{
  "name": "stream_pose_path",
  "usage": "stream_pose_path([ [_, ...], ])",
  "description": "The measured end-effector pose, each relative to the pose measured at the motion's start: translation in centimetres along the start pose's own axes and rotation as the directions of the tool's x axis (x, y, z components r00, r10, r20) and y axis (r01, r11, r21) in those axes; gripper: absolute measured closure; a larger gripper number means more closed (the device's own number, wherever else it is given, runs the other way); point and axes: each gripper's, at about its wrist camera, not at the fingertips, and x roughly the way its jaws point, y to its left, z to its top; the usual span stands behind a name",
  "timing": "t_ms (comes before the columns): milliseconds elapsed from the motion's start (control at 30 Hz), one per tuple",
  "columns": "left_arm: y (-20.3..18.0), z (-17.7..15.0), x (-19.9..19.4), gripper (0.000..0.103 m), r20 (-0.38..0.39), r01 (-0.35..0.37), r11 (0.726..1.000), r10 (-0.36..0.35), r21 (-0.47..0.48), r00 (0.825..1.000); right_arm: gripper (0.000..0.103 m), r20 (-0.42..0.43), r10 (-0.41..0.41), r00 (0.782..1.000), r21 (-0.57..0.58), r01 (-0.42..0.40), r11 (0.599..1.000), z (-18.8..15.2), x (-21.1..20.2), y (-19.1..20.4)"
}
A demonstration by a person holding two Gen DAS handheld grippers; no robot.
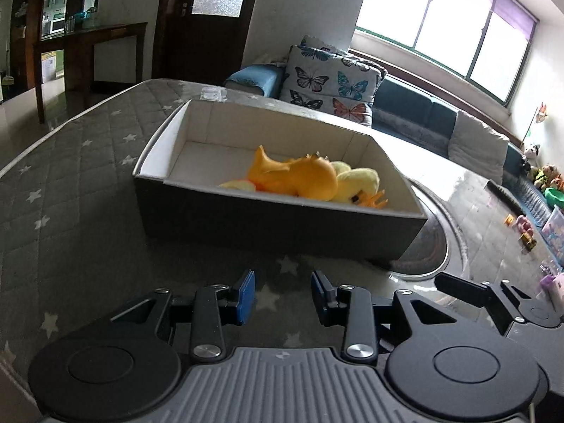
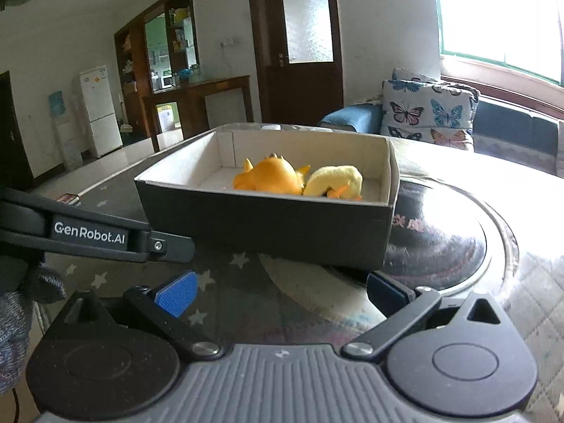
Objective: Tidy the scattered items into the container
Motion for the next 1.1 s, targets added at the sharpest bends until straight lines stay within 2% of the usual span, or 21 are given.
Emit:
stream_pose_path([
  [533, 0.3, -2.5, -0.6, 0.066, 0.012, -0.041, 0.999, 0.040, 0.007, 0.999, 0.000, -0.016, -0.019, 1.000, 0.059, 0.019, 0.998, -2.4, -0.8, 1.2],
  [1100, 0.5, -4.0, -1.6, 0.066, 0.025, -0.054, 0.999, 0.054, 0.009, 0.998, 0.000, -0.028, -0.036, 0.999, 0.043, 0.037, 0.998, -2.9, -1.2, 2.6],
])
